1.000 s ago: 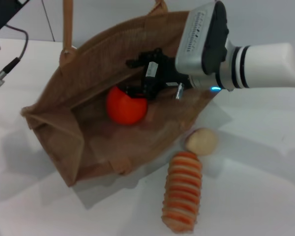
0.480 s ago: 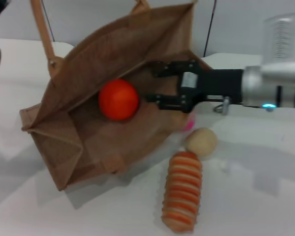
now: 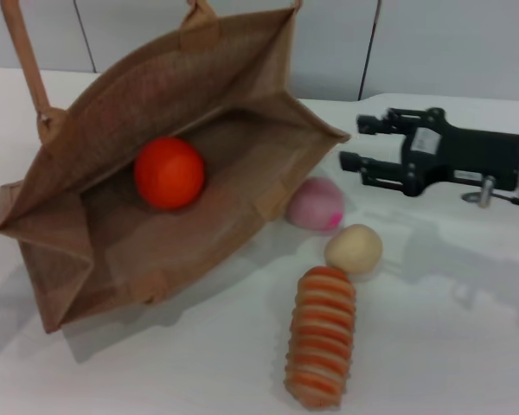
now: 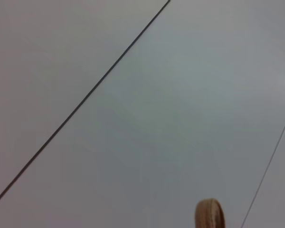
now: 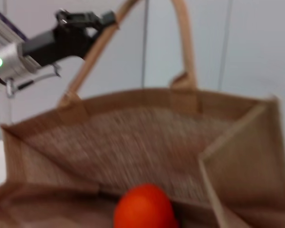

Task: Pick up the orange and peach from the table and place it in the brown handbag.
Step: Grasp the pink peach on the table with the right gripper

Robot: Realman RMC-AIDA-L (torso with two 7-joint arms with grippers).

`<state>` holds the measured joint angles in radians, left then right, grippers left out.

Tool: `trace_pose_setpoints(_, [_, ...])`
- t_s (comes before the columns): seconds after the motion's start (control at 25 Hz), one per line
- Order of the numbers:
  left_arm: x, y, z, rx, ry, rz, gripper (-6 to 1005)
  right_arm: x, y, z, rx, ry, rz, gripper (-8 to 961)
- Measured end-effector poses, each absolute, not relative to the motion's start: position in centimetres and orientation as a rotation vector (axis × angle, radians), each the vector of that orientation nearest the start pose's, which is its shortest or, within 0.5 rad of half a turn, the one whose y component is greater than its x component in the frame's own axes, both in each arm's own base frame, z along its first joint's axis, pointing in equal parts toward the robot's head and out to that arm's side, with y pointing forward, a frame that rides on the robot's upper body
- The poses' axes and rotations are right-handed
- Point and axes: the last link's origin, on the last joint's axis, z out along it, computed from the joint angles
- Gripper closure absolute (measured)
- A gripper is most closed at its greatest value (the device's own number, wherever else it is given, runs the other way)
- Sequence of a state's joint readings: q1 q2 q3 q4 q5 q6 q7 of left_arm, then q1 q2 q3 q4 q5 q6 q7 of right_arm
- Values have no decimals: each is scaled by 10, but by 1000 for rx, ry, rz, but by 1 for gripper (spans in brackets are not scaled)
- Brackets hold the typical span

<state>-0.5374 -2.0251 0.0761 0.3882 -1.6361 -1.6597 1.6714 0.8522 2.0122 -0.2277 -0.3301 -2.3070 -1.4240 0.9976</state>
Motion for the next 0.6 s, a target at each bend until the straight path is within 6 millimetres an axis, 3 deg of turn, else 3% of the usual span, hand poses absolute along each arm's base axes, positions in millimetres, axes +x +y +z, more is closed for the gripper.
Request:
trace_pose_setpoints(0.32, [-290,345,113,-1653,-801,-1636,900,241,389,-7,-2729,353,541,336])
trace_pose_setpoints(0.6, [-298,341,116,-1584,-803,-1640,900,238,400,-23,-2724,360,419,337])
